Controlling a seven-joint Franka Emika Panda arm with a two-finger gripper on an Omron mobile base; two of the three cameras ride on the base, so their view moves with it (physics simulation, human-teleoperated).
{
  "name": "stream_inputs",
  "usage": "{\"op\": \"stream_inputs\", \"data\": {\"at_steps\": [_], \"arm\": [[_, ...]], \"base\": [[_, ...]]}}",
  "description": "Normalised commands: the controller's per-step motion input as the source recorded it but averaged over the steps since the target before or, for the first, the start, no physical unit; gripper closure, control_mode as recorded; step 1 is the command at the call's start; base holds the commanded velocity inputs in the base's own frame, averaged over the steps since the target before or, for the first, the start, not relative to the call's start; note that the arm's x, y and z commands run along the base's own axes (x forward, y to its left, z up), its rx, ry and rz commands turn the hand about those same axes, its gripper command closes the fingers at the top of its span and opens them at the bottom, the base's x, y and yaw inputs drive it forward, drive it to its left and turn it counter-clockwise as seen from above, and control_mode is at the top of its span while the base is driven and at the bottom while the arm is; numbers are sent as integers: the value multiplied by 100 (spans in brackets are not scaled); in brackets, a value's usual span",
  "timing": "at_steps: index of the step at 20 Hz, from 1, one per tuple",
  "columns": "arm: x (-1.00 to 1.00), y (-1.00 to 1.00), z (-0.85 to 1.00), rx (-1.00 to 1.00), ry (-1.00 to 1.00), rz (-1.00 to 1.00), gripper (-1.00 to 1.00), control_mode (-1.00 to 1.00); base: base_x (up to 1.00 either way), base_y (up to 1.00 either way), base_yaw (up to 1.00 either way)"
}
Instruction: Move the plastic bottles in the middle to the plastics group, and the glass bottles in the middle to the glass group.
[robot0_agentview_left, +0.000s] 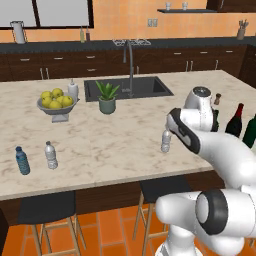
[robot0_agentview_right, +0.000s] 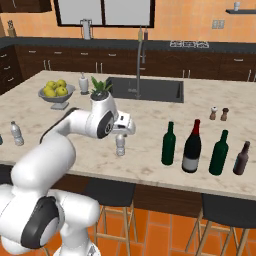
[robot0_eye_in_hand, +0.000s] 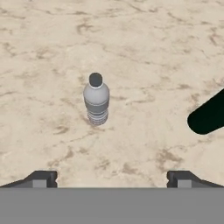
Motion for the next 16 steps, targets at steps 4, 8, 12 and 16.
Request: {"op": "stream_inputs", "data": {"at_steps": [4,8,12,16], "arm": [[59,27,-14,0,0,0,-100,-100],[36,2,-2,0,-1,-5,-100,-100],[12,0,-1,3,0,-6,-100,-100],[21,0,-23,1,0,-4,-100,-100]], "base": [[0,0,0],[0,0,0],[0,0,0],[0,0,0]]}}
